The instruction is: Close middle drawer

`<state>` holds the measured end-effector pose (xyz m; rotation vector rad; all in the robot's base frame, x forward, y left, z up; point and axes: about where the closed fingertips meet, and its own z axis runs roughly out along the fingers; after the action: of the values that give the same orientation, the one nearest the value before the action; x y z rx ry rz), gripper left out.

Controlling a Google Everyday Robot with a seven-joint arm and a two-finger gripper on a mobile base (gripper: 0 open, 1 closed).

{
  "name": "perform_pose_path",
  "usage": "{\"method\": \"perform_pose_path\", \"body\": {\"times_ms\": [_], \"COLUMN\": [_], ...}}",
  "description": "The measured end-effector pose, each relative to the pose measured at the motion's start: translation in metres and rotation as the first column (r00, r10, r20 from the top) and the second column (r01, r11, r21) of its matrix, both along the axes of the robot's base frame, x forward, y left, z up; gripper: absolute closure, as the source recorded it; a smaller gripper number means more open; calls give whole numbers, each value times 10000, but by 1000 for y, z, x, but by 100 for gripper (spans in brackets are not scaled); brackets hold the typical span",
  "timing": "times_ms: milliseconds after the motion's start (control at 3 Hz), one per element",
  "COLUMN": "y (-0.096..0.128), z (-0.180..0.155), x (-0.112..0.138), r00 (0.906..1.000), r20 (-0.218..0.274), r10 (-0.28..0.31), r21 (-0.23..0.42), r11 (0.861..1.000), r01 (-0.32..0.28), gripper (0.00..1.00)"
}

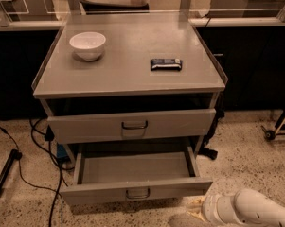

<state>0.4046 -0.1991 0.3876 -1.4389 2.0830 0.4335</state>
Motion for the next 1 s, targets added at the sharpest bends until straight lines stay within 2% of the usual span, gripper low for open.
{"method": "perform_pose_path", "body": {"times_ms": [333, 667, 1000], "y": [4, 17, 27], "z": [-10, -19, -22], "x": [13, 34, 50], "r00": [9941, 9657, 9371], "r20": [1075, 2563, 3439], "r10": [144, 428, 590], "r21": [231, 794, 1102], "r11": [9996, 9947, 9886], "r01": [-169, -651, -1027], "gripper": [100, 100, 100]}}
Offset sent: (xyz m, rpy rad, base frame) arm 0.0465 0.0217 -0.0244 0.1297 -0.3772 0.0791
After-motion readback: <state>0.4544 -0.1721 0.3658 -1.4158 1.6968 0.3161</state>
